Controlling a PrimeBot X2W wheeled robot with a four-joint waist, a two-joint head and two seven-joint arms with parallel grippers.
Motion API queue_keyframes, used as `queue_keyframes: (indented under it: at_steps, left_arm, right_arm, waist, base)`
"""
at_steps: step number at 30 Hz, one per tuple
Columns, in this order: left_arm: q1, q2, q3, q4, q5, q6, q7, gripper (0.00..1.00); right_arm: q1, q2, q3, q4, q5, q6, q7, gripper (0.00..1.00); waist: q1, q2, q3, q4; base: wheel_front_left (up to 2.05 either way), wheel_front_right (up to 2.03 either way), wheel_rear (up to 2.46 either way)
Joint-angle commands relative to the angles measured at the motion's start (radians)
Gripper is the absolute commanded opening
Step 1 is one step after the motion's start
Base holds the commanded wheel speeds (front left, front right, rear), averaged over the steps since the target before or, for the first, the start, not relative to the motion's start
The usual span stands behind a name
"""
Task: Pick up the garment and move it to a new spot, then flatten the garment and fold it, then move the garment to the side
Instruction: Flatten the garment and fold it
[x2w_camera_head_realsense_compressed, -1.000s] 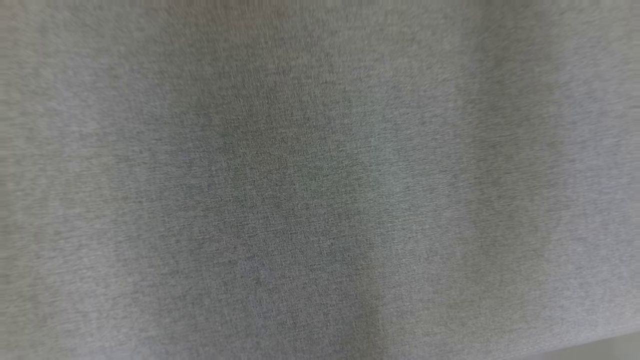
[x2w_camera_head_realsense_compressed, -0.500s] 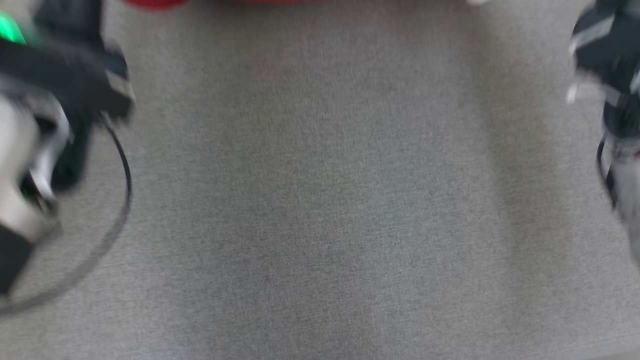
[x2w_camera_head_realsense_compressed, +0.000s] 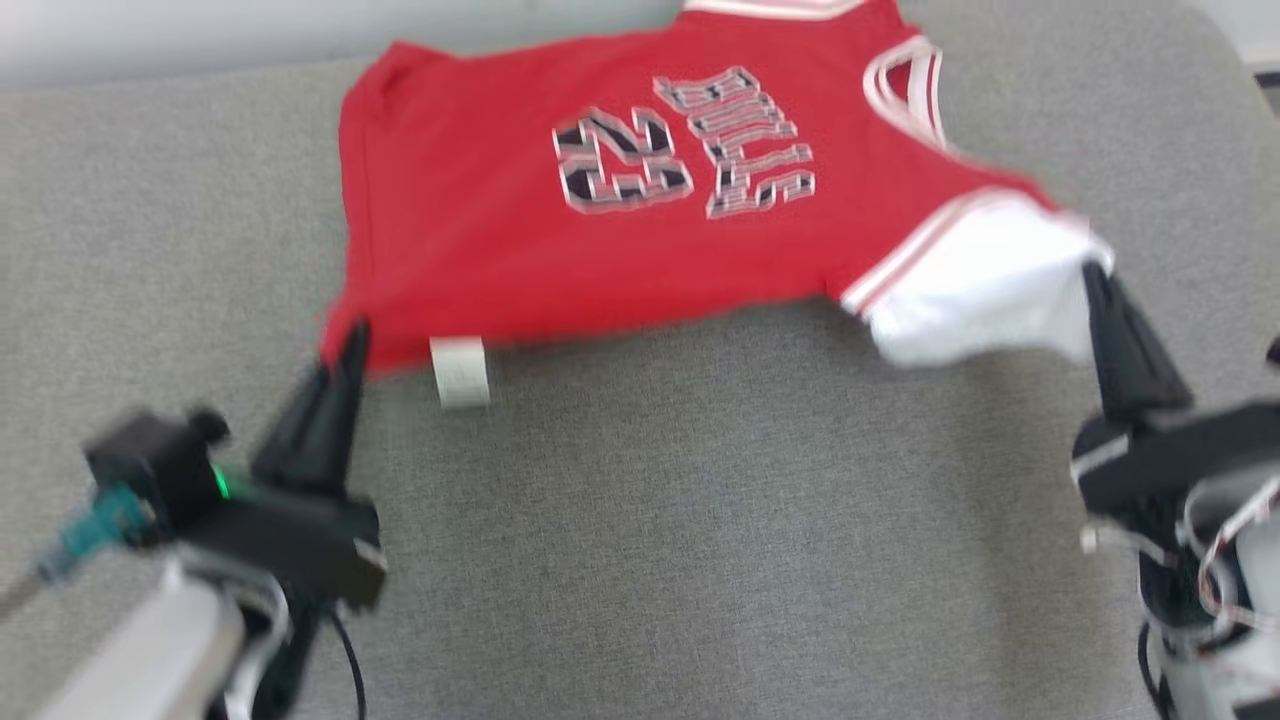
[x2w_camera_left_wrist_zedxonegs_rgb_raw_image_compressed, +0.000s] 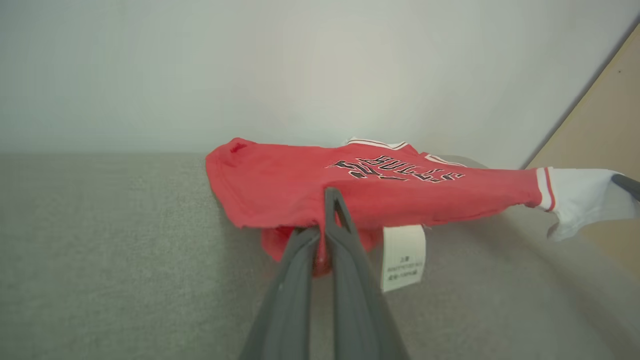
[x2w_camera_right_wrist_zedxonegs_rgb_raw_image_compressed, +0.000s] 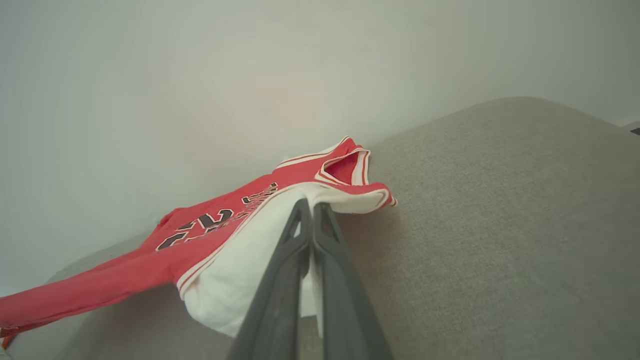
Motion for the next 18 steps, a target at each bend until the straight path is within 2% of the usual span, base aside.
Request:
queue_keyframes:
  at_steps: [1,6,11,18]
  left_arm:
    - [0.020,-0.006,0.003,0.001,0.014,0.000,-0.003,0.00]
    - [0.200,-0.078,0.069,0.027,0.080,-0.030,-0.003,0.00]
    - [0.305,-0.136,0.114,0.076,0.119,-0.076,-0.003,0.00]
    - [0.436,-0.200,0.184,0.128,0.180,-0.111,-0.003,0.00]
  right_arm:
    - [0.016,0.001,-0.005,-0.006,-0.006,0.001,0.004,0.00]
    - [0.202,0.040,-0.054,-0.040,-0.045,0.001,0.034,0.00]
    - [0.348,0.076,-0.080,-0.073,-0.071,0.001,0.062,0.00]
    - [0.520,0.117,-0.092,-0.133,-0.126,0.001,0.110,0.00]
  waist:
    - [0.0003,0.0003,-0.022,0.000]
    - [0.0003,0.0003,-0.071,0.017]
    - [0.0003,0.0003,-0.119,0.037]
    - [0.0003,0.0003,-0.174,0.048]
  base:
    - [0.00,0.00,0.00]
    - [0.00,0.00,0.00]
    - [0.00,0.00,0.00]
    - [0.00,0.00,0.00]
